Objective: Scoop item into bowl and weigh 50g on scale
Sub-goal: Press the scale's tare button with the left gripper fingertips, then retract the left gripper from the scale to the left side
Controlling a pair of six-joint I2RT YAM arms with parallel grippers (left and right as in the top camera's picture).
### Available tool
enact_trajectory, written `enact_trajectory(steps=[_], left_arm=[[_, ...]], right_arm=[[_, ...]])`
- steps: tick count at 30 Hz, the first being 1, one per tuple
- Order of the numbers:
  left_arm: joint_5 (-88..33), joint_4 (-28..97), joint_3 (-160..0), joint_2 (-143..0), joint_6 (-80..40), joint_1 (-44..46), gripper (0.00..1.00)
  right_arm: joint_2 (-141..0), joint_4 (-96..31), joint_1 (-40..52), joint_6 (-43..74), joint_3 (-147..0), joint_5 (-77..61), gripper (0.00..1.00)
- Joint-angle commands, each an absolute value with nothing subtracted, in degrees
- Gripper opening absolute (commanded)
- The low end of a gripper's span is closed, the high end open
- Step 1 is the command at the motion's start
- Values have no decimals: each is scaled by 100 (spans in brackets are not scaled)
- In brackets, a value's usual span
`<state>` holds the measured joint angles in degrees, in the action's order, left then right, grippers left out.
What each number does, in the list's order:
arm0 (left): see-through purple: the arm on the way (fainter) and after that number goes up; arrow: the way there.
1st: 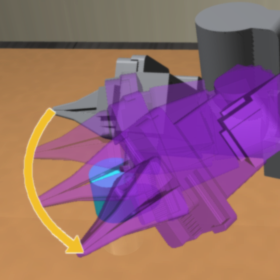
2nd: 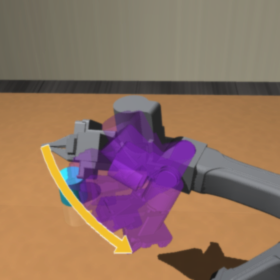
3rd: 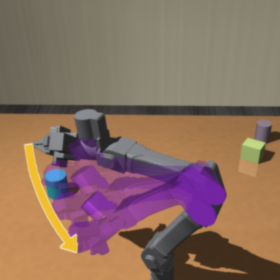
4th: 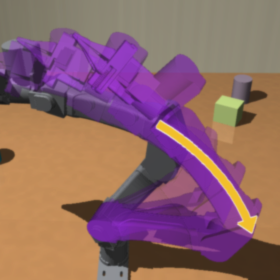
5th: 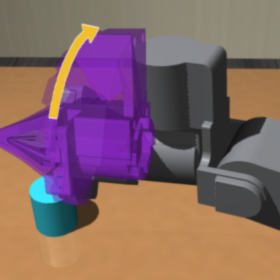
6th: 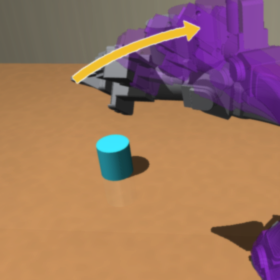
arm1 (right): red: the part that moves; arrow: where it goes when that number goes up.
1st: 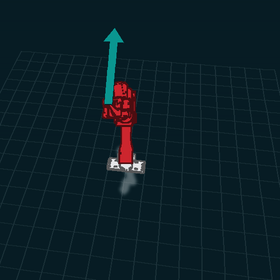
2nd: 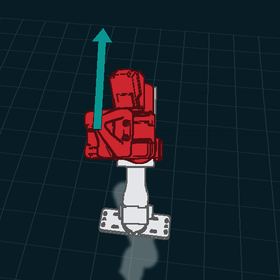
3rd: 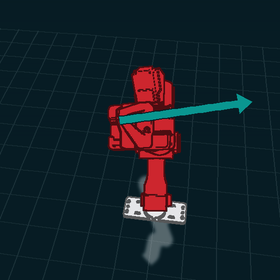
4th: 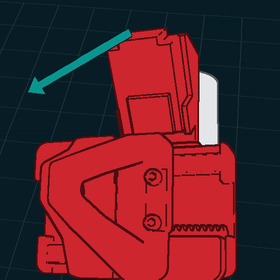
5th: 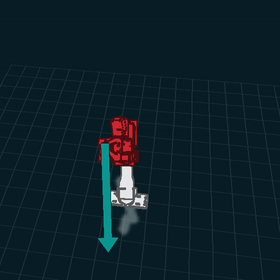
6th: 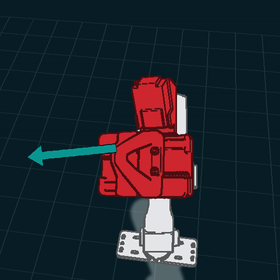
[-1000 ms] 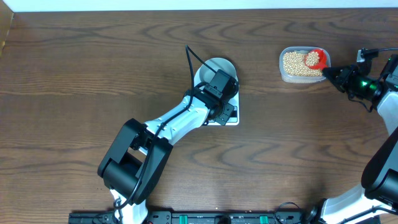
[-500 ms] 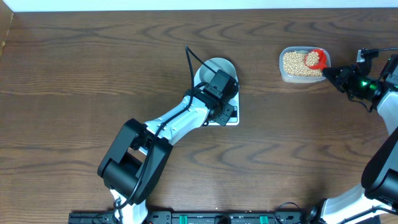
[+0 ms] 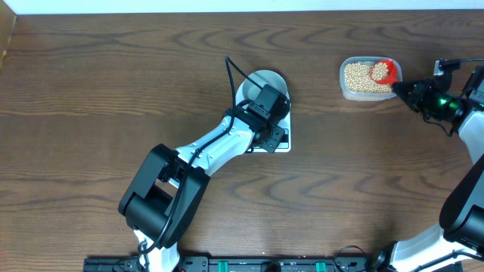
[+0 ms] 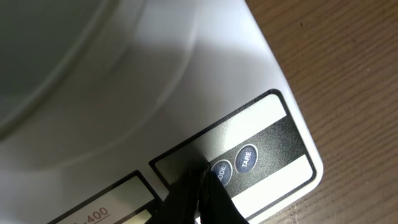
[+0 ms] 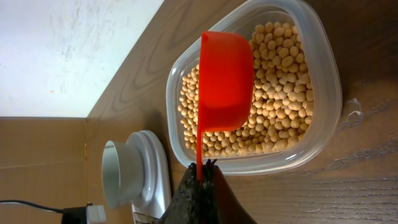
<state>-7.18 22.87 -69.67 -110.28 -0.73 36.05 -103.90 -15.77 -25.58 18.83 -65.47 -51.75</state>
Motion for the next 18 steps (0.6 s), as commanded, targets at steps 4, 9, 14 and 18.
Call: enact_trajectory(steps=[4, 9, 14, 18], left_arm=[[-816, 2316, -6729, -11126, -167, 3597, 7], [-858, 1984, -6488, -11126, -211, 3597, 7], [-856, 1892, -6429, -11126, -211, 3597, 7], [-832, 1920, -6436, -11093, -209, 3590, 7]], right_arm=[[-10460, -1562, -2539, 1752, -6556, -5238, 1], [-10460, -1559, -2539, 1752, -6556, -5236, 1], [-10460, -1559, -2539, 1752, -6556, -5238, 1], [-10460, -1559, -2539, 1752, -6556, -5238, 1]])
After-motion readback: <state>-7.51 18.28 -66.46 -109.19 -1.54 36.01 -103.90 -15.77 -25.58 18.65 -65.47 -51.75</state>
